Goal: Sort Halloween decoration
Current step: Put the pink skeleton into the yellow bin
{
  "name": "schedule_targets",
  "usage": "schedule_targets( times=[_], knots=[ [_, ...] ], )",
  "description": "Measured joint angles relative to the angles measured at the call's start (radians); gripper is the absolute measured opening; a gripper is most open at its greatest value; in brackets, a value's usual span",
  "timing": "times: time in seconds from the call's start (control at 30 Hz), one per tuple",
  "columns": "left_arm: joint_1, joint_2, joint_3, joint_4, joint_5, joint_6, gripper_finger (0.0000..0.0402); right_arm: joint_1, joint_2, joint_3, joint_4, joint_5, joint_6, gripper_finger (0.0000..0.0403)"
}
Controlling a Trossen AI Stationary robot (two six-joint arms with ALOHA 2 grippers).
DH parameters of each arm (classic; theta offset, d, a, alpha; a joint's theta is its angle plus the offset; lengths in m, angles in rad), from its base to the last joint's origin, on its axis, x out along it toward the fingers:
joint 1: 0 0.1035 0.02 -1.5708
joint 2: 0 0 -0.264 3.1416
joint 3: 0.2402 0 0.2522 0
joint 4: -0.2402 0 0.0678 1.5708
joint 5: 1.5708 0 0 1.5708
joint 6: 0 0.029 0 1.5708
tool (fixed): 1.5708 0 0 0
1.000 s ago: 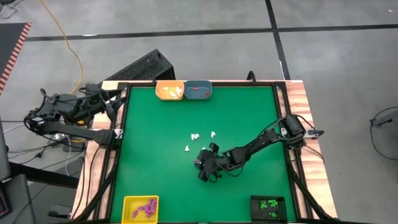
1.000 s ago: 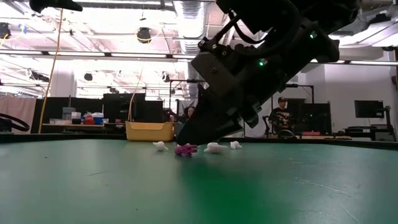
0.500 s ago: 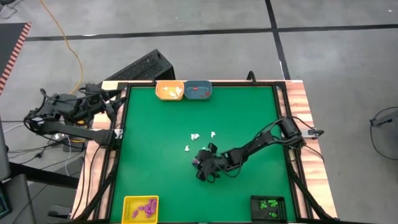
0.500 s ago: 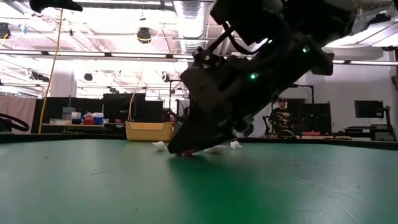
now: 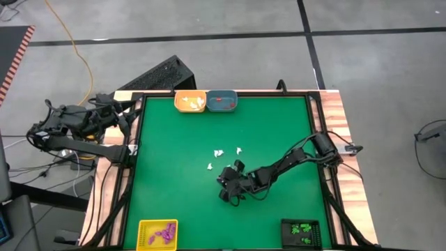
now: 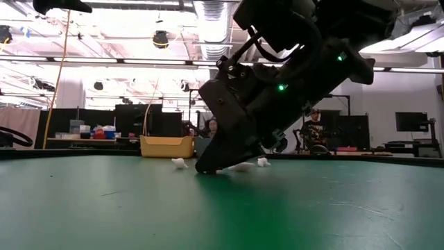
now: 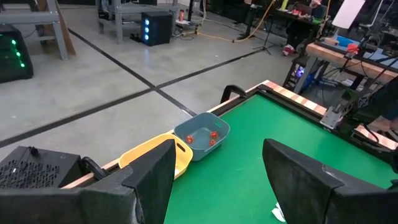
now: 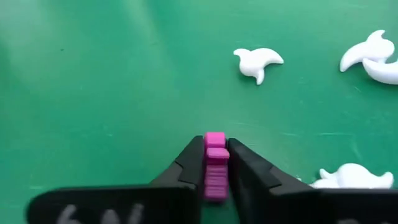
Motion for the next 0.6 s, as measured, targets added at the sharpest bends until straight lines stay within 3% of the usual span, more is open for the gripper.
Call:
schedule_targets(
  times=[0.27, 0.6],
  knots=[
    [0.000, 0.000, 0.000, 0.000, 0.000, 0.000, 0.0231, -0.002, 0.003, 0.039, -0.007, -0.020, 0.030, 0.0012],
    [0.000, 0.000, 0.000, 0.001, 0.000, 0.000, 0.0231, -0.034, 0.006, 0.197, 0.001, -0.063, -0.080, 0.0014]
  ],
)
